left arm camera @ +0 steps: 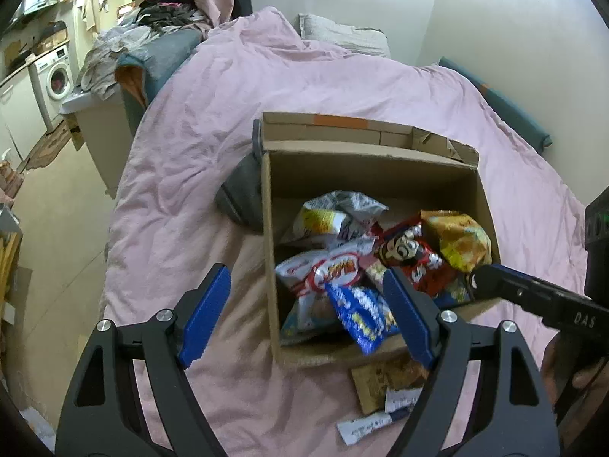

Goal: Organize snacks
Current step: 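Move both tools back toward the remaining snacks on the bed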

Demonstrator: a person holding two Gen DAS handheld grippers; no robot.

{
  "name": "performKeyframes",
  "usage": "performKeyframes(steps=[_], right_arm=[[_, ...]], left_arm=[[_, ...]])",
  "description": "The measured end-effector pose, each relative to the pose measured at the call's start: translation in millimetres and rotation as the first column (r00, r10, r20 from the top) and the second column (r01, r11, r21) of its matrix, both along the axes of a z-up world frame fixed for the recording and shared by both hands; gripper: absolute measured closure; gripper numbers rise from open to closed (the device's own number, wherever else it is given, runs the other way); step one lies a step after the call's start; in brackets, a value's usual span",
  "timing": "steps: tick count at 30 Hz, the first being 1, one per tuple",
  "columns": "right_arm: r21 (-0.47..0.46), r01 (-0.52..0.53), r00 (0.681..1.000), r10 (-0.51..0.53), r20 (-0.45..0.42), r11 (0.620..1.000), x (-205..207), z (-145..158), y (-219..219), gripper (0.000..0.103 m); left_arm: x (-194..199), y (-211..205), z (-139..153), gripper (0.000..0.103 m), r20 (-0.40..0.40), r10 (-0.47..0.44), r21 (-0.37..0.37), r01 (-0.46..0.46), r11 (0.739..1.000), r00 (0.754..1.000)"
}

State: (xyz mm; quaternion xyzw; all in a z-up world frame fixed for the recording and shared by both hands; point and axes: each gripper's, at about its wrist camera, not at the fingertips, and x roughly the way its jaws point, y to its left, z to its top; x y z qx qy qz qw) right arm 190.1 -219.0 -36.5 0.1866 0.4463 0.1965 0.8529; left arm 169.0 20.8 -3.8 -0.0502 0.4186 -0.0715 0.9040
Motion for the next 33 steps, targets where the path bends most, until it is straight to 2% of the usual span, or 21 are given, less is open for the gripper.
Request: performKeyframes(steps=[5, 10, 13, 19, 23, 25, 27, 33], right_arm=[[-0.013, 0.031, 0.999, -0.031, -0.039, 0.999, -19.5, -6.4, -9.0, 0.028], [-0.051, 0.044, 0.995, -0.048, -0.088, 0.998, -39.0, -17.2, -14.8, 0.028], [-0.070, 0.040, 0.993, -0.048, -0.108, 0.997, -51.1, -23.3, -17.5, 0.028], [-0.073, 0.063, 0.987, -0.073, -0.146, 0.995, -63.0, -31.9, -33.0, 0.028], [-0.057, 0.091, 0.983, -0.098, -0.153, 0.994, -66.4, -31.7, -46.2, 0.028], [-0.061, 0.100, 0.982, -0.109, -0.154, 0.993, -68.0, -31.3, -51.0, 0.028], [-0.062, 0.109, 0.981, -0.118, -0.156, 0.992, -69.8, -31.0, -56.5, 0.028], [-0.080, 0.130, 0.977, -0.141, -0.162, 0.988, -76.4, -32.0, -72.3, 0.028]], left_arm=[[-17.2, 2.8, -11.9, 0.023, -0.070, -0.011, -0.043, 0.008, 0.999, 0.998], [-34.9, -2.1, -33.3, 0.023, -0.162, -0.023, -0.028, 0.018, 0.999, 0.987], [-43.0, -4.0, -55.6, 0.023, -0.259, -0.012, -0.036, 0.003, 0.999, 0.966], [-56.6, -18.2, -98.0, 0.023, -0.427, -0.029, -0.109, -0.019, 0.994, 0.904], [-57.6, -39.0, -112.8, 0.025, -0.459, -0.054, -0.106, 0.005, 0.994, 0.887], [-53.5, -50.7, -118.0, 0.030, -0.463, -0.061, -0.095, 0.018, 0.995, 0.884], [-49.1, -63.2, -124.9, 0.031, -0.484, -0.079, -0.089, 0.040, 0.995, 0.871], [-43.1, -100.4, -142.9, 0.030, -0.520, -0.104, -0.015, 0.113, 0.994, 0.848]])
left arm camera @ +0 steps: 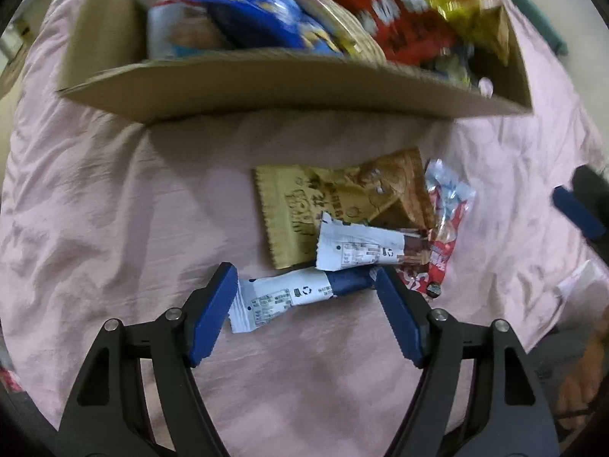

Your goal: Organize snacks

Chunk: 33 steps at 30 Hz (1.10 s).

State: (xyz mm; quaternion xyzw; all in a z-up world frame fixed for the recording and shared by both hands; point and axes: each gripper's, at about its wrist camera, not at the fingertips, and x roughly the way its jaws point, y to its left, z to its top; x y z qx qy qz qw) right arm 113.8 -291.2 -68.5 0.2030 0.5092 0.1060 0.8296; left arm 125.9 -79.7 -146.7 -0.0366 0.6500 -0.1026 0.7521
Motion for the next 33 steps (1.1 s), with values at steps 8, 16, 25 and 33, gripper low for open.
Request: performKeyframes(steps=[8, 16, 25, 33], right_arm=[[-0.012, 0.016, 1.000, -0.016, -0.017, 1.000, -6.1, -3.5, -12.8, 0.028], [0.003, 0.001, 0.996, 0.000, -0.086, 1.000, 2.8, -19.0, -6.0, 0.028], [0.186, 0.087, 0.954, -0.028, -0.298, 0.979, 14.1, -68.9, -8.9, 0.040], [0.100, 0.078, 0.923, -0.035, -0.382, 0.992, 25.4, -96.6, 11.7, 0.054]], left_arm=[[1.0, -16.7, -10.3, 0.032, 0.020, -0.041, 0.052, 0.040, 0.998, 0.999], [-10.4, -4.4, -4.7, 0.092, -0.009, -0.093, 0.018, 0.093, 0.996, 0.996], [-32.3, 39.2, 24.8, 0.094, -0.002, -0.050, -0.058, 0.049, 0.997, 0.999], [-32.6, 89.8, 49.5, 0.094, 0.055, 0.103, -0.101, -0.097, 0.990, 0.993]])
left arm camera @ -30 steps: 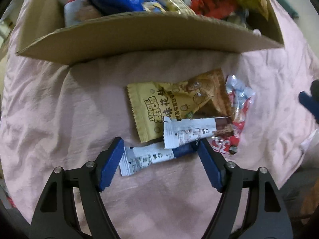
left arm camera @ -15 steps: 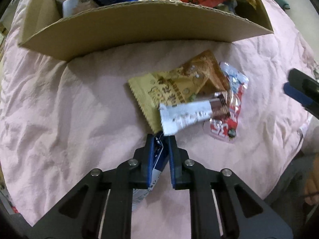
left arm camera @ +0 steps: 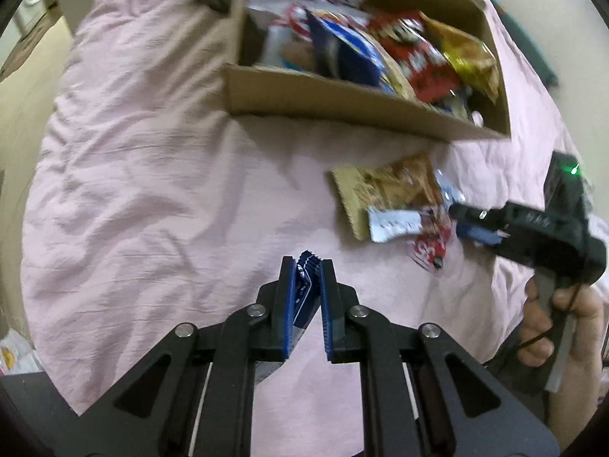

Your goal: Organize snacks

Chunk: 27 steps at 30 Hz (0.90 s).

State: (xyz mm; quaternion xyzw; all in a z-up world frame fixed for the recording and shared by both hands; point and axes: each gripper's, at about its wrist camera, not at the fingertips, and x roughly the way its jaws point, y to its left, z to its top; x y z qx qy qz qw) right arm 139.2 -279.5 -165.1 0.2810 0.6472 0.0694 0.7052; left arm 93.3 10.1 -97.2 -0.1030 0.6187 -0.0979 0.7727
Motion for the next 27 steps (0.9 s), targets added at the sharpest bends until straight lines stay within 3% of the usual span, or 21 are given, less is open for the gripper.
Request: performKeyframes(steps=[6, 8, 9, 11, 13, 19, 27], right_arm=[[-0.086, -0.045, 0.999, 0.044, -0.017, 0.995, 9.6, -9.8, 19.6, 0.051], [-0.126, -0.079, 0.997, 0.080, 0.003, 0.989, 8.3, -8.0, 26.5, 0.055], [-0.143, -0.086, 0.996, 0.089, 0.014, 0.986, 6.6, -5.8, 27.1, 0.063], [-0.130, -0.091, 0.995, 0.097, 0.037, 0.987, 3.2, -1.4, 27.1, 0.069], [-0.118, -0.095, 0.992, 0.104, 0.067, 0.988, -0.8, 5.9, 25.0, 0.103], [-0.078, -0.114, 0.978, 0.126, 0.166, 0.990, -9.3, 36.4, 24.5, 0.103], [-0.101, -0.108, 0.950, 0.132, 0.281, 0.989, -25.7, 76.2, 9.6, 0.103]], left_arm=[[5.1, 5.6, 3.8, 0.094, 0.022, 0.028, -0.004, -0.028, 1.000, 0.999], [3.7, 6.3, 3.0, 0.094, 0.026, 0.023, -0.002, -0.023, 1.000, 0.999], [4.8, 3.5, 2.3, 0.094, 0.029, 0.020, 0.002, -0.020, 1.000, 0.999], [5.6, -2.6, 0.4, 0.094, 0.030, 0.020, 0.008, -0.020, 1.000, 0.999], [6.7, -2.5, -1.2, 0.094, 0.028, 0.024, 0.008, -0.024, 1.000, 0.999], [7.2, -0.9, -1.4, 0.094, 0.035, 0.034, 0.018, -0.035, 0.999, 0.999], [5.8, -0.3, 2.5, 0.094, 0.051, 0.048, 0.016, -0.049, 0.999, 0.998]])
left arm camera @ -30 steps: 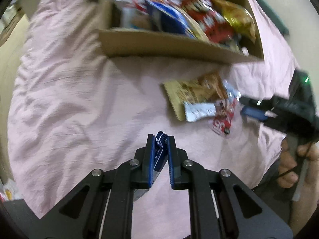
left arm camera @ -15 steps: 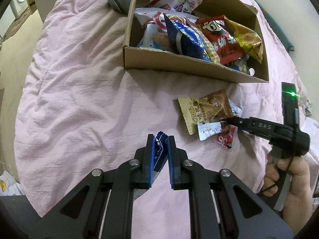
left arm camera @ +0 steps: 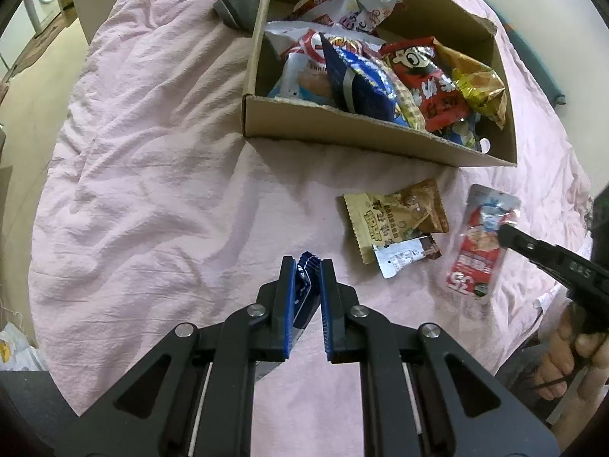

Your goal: Organize snacks

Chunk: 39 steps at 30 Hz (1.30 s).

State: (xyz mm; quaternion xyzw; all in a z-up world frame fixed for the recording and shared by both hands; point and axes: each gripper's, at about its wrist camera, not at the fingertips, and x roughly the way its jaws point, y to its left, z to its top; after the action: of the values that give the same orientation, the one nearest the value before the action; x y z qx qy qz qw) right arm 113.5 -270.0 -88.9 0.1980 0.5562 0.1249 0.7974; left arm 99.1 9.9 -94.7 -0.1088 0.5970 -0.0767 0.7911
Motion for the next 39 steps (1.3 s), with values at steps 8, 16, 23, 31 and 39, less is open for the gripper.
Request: performKeyframes(steps=[8, 16, 23, 31, 39], right_arm=[[0.101, -0.043, 0.983, 0.024, 0.182, 0.994, -10.9, 53.3, -1.6, 0.103], [0.141, -0.057, 0.958, 0.015, 0.286, 0.988, 4.3, 81.6, 2.8, 0.103], [0.172, -0.044, 0.948, -0.014, 0.317, 0.984, 36.6, 88.4, 5.4, 0.103], [0.139, -0.058, 0.950, 0.012, 0.312, 0.989, 76.4, 80.2, 24.0, 0.103], [0.116, -0.066, 0.955, 0.029, 0.296, 0.991, 109.4, 60.5, 38.3, 0.103]], left_arm=[[-8.2, 15.3, 28.2, 0.094, 0.086, 0.083, -0.056, -0.079, 0.995, 0.993], [14.7, 25.3, 89.2, 0.094, 0.230, 0.115, -0.107, -0.092, 0.990, 0.966], [58.9, 24.7, 118.1, 0.094, 0.281, 0.115, -0.135, -0.079, 0.988, 0.953], [95.7, 13.7, 105.8, 0.094, 0.281, 0.103, -0.139, -0.066, 0.988, 0.954], [122.0, 14.3, 82.8, 0.094, 0.276, 0.135, -0.235, -0.069, 0.970, 0.952]])
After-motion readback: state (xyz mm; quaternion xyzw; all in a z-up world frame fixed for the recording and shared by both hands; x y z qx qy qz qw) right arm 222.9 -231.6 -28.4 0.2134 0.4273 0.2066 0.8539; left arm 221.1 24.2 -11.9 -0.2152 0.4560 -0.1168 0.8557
